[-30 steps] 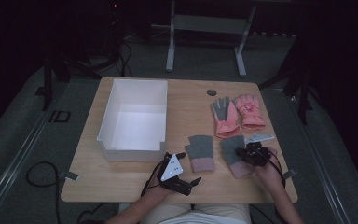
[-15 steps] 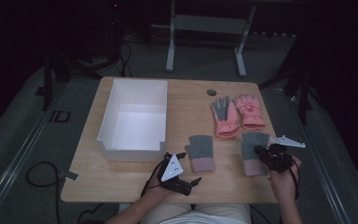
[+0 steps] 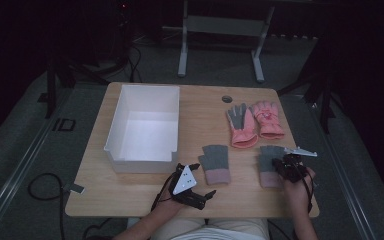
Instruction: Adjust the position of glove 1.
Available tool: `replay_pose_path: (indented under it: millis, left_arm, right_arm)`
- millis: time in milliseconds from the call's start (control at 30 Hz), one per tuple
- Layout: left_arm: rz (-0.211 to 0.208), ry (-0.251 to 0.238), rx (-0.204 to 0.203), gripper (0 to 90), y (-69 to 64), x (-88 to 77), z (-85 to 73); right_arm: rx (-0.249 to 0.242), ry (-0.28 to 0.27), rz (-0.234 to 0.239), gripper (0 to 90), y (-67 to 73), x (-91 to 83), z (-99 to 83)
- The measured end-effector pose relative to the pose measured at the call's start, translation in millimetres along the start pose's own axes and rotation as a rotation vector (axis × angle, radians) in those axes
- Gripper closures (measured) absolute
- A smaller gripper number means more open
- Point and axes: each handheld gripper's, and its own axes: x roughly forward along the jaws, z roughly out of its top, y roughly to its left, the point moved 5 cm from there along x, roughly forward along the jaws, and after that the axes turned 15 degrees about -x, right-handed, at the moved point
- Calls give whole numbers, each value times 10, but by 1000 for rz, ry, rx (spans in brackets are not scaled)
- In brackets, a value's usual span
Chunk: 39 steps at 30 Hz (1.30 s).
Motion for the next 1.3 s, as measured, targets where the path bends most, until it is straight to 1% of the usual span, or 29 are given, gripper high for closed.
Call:
replay_pose_path:
  millis: [67,167,233,367,433,500,600,633,667,700,733,767,833,867,900,967,1033,1100,1133,1167,1300]
  left_arm:
    - [-1,-1,2,0,0,-2,0]
    - [-1,1,2,0,-1,0,0]
    - [-3,0,2,0,-1,-1,0]
    - [-3,2,2,0,-1,1,0]
    - [-4,1,2,0,-1,-1,0]
    - [-3,1,3,0,-2,0,-1]
    - [-2,1,1,0,0,0,0]
    - [-3,0,1,0,0,-1,0]
    - [-2,1,1,0,0,0,0]
    - [-1,1,0,0,0,1,0]
    - [-1,2,1,0,1,1,0]
    - [0,1,-1,0,1,1,0]
    - [-1,0,-1,0,0,1,0]
    - [-1,2,0,0,0,1,0]
    - [-2,2,-1,0,0,3,0]
    - [-1,3,-5,0,5,4,2]
    - [-1,2,-6,0,5,3,2]
    - [0,3,-5,0,4,5,1]
    - [0,4,-5,0,5,5,1]
    - [0,2,-5,0,6,3,1]
    - [0,2,0,0,-1,3,0]
  right_arm:
    - [5,14,-6,841,-7,59,-37]
    - [13,43,-1,825,-15,149,-111]
    - [12,32,0,820,-16,159,-125]
    - [-16,38,1,801,-16,169,-121]
    - [-19,37,8,787,-23,169,-122]
    - [-23,35,25,756,-39,161,-116]
    - [-71,21,49,708,-84,115,-83]
    - [-96,10,59,699,-104,94,-71]
    - [-129,-1,79,675,-122,75,-59]
    - [-161,-1,98,657,-136,59,-53]
    - [-203,7,116,640,-150,40,-48]
    - [-226,13,128,634,-156,31,-46]
    - [-285,46,155,599,-177,26,-50]
    - [-311,65,161,598,-189,33,-55]
    - [-322,78,163,590,-203,42,-58]
    - [-318,82,181,591,-218,57,-50]
    - [-319,74,178,589,-222,73,-38]
    - [-286,64,190,593,-225,100,-35]
    - [-270,72,193,608,-223,123,-48]
    - [-266,79,195,609,-217,140,-60]
    - [-267,79,173,633,-200,172,-94]
